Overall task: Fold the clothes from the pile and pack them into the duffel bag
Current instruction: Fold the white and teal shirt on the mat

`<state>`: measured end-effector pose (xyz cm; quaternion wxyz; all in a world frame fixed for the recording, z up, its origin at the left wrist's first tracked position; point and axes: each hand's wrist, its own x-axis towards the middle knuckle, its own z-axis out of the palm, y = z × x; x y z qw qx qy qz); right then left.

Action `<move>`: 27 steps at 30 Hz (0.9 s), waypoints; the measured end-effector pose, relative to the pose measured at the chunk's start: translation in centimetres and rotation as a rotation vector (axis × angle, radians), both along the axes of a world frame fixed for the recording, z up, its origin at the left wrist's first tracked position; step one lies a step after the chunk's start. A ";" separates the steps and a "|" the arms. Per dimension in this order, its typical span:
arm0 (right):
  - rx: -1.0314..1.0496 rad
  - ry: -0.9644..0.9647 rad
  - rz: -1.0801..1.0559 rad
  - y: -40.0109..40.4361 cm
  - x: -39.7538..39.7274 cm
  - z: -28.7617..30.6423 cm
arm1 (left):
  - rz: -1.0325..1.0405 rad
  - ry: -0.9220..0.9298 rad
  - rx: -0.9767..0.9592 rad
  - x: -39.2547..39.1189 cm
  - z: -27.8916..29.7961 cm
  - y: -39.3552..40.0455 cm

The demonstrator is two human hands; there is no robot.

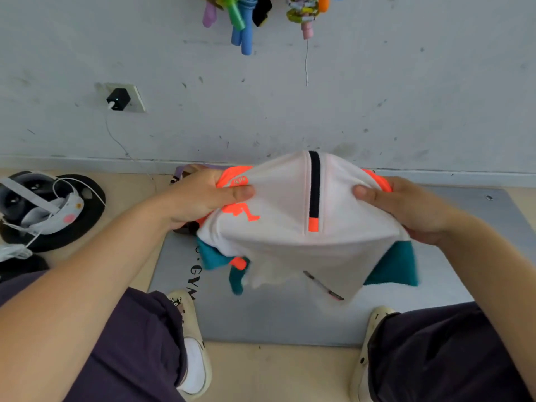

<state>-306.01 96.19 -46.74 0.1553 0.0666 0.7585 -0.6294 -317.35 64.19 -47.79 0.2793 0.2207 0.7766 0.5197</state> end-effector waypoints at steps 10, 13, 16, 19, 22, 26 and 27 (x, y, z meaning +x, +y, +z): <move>0.530 -0.249 0.474 0.3 0.6 1.8 | -0.420 0.116 -0.596 -0.8 0.4 -1.7; 0.567 -0.036 0.129 0.8 0.0 1.5 | -0.049 0.172 -0.377 -1.7 0.7 -1.8; 0.467 0.232 -0.365 1.1 -0.8 1.2 | 0.304 0.166 -0.027 -2.1 0.1 -1.4; 0.374 0.276 -0.422 1.2 -1.2 1.1 | 0.422 0.143 0.087 -1.4 -0.2 -0.6; 0.374 0.169 -0.331 1.4 0.0 0.4 | 0.405 0.108 0.030 -0.4 -0.7 -0.5; 0.343 0.044 -0.102 1.8 2.3 -0.8 | 0.223 0.090 -0.135 2.0 -1.9 -0.9; 0.319 0.021 -0.051 1.9 2.8 -0.8 | 0.173 0.085 -0.154 2.6 -1.8 -1.0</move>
